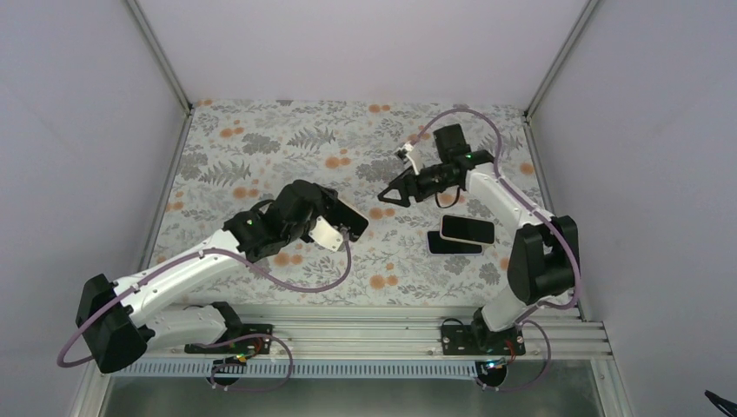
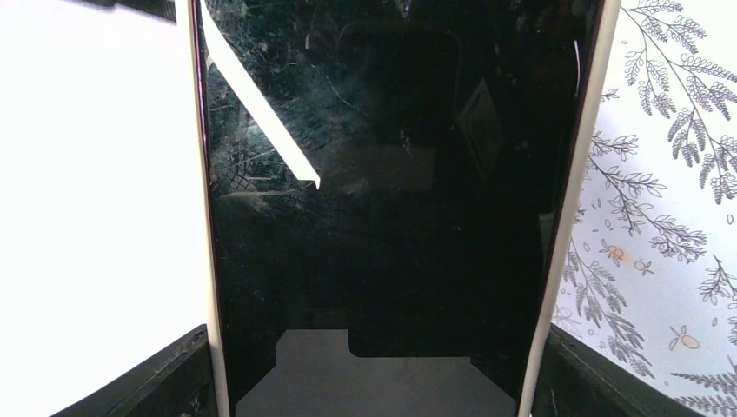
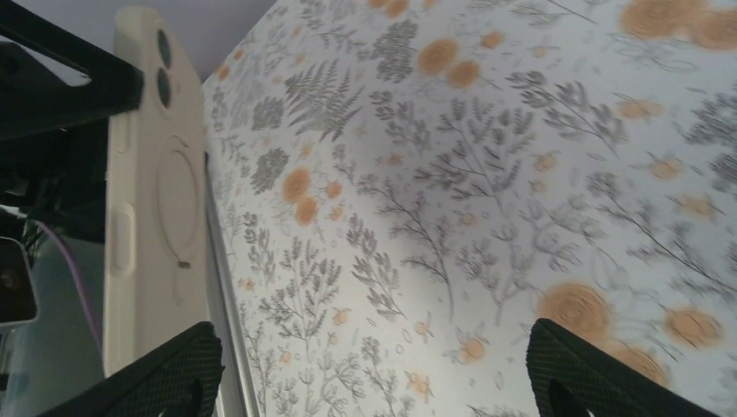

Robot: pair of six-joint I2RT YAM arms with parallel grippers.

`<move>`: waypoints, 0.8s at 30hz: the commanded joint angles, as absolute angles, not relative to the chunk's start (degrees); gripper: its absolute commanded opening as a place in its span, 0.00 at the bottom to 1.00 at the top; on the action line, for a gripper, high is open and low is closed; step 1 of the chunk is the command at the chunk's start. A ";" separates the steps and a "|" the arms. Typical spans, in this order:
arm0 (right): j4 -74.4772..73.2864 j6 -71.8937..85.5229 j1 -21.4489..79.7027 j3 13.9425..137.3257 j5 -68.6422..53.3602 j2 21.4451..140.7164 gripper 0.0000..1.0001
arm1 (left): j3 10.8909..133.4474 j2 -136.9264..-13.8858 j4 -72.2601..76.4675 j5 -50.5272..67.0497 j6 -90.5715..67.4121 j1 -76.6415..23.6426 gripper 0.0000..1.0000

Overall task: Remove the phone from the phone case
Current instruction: Pick up the phone at the center of the board, then adjust the phone.

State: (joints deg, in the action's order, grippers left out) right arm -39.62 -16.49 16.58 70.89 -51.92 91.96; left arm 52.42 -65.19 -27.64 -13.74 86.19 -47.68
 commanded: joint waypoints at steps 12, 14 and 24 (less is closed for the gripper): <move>-47.43 -17.58 31.19 82.69 -52.66 101.05 0.69 | 49.69 -62.44 -21.61 -18.16 92.51 -50.69 0.43; -47.43 -17.29 32.23 83.02 -52.69 101.75 0.66 | 49.38 -62.52 -21.38 -18.31 92.79 -50.79 0.43; -50.52 -17.85 35.34 87.16 -53.04 105.09 0.51 | 48.64 -62.86 -20.74 -18.23 94.35 -50.99 0.43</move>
